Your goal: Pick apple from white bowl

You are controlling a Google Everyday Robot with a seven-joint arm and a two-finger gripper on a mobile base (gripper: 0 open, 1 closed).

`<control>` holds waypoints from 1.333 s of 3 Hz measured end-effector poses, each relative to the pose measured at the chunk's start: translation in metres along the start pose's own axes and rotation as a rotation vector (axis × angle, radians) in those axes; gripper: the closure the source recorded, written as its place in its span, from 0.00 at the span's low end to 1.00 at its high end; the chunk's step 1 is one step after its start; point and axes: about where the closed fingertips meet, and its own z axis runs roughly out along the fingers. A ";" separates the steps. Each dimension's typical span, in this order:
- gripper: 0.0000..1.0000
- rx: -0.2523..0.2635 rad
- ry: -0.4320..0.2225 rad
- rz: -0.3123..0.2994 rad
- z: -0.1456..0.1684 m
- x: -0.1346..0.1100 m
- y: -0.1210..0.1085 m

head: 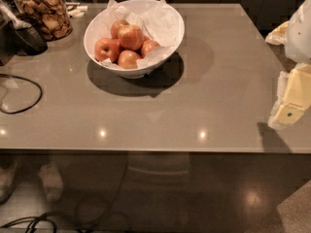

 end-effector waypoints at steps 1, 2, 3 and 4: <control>0.00 0.000 0.000 0.000 0.000 0.000 0.000; 0.00 -0.003 -0.027 0.063 0.010 -0.033 -0.035; 0.00 -0.003 -0.027 0.063 0.010 -0.033 -0.035; 0.00 0.014 -0.110 0.126 0.017 -0.042 -0.040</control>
Offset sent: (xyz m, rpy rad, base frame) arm 0.0510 0.0229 0.0061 0.0552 0.0000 -0.0940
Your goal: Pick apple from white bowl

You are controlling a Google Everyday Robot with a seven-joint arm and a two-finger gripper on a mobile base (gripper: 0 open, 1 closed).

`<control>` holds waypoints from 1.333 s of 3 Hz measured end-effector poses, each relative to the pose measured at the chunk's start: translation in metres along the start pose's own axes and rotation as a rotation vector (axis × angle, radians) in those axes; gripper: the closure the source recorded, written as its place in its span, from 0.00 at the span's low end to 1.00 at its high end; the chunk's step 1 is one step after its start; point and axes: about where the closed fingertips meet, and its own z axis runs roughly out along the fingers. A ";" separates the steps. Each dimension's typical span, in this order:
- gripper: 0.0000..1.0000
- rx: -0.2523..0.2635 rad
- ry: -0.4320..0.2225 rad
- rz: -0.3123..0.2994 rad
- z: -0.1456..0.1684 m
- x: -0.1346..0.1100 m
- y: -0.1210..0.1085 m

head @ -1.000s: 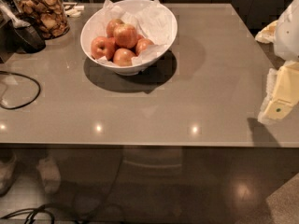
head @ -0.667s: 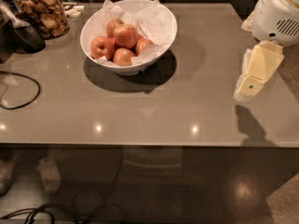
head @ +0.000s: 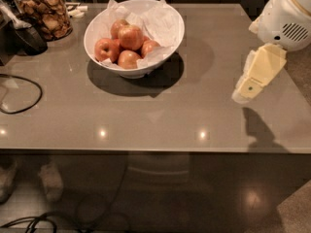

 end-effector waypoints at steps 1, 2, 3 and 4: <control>0.00 -0.007 -0.129 0.096 0.012 -0.019 -0.009; 0.00 -0.049 -0.225 0.110 0.021 -0.046 -0.020; 0.00 -0.058 -0.297 0.088 0.021 -0.061 -0.023; 0.00 -0.017 -0.330 0.114 0.023 -0.068 -0.023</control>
Offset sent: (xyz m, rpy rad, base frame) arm 0.0670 0.0650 0.0110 0.3853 -0.0183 -0.0003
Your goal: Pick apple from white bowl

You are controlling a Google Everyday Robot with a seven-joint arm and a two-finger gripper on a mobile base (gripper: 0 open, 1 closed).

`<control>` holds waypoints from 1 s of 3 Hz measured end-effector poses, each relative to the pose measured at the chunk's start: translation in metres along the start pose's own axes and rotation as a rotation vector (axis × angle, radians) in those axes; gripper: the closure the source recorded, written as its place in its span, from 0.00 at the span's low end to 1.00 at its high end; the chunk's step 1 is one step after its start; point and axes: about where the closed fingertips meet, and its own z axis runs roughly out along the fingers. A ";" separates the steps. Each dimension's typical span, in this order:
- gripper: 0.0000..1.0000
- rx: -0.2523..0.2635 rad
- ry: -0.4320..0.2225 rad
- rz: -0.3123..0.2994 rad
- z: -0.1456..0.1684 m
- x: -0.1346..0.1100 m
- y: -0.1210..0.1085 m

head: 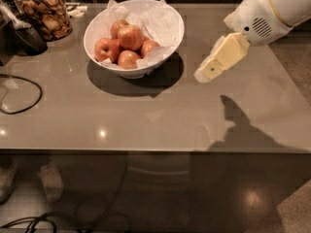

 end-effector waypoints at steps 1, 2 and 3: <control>0.00 0.026 -0.081 0.005 0.044 -0.035 -0.006; 0.00 0.027 -0.084 0.004 0.045 -0.036 -0.006; 0.00 0.042 -0.113 0.020 0.049 -0.039 -0.005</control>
Offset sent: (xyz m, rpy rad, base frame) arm 0.0522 0.0671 -0.0177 0.0881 -0.0715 0.0026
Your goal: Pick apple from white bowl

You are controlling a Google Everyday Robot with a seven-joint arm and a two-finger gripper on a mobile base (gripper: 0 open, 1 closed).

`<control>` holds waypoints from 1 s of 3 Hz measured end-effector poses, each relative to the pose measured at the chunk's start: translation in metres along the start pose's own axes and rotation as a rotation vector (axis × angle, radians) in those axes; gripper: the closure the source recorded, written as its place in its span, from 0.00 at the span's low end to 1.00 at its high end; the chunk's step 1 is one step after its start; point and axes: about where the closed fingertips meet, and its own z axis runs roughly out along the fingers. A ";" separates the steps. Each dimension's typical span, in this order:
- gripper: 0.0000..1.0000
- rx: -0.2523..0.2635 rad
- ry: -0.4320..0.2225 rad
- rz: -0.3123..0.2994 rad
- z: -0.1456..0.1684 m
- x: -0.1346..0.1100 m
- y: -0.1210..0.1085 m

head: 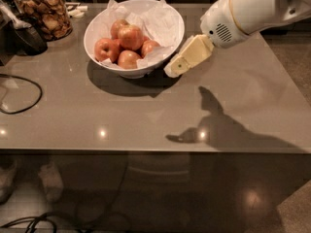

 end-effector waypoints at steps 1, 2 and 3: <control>0.00 0.003 -0.064 -0.002 0.013 -0.019 0.000; 0.00 -0.008 -0.093 0.006 0.028 -0.033 -0.004; 0.00 -0.026 -0.107 0.017 0.040 -0.041 -0.009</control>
Offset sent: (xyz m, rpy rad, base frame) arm 0.0445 0.0507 0.0046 0.1234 -0.0389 0.0230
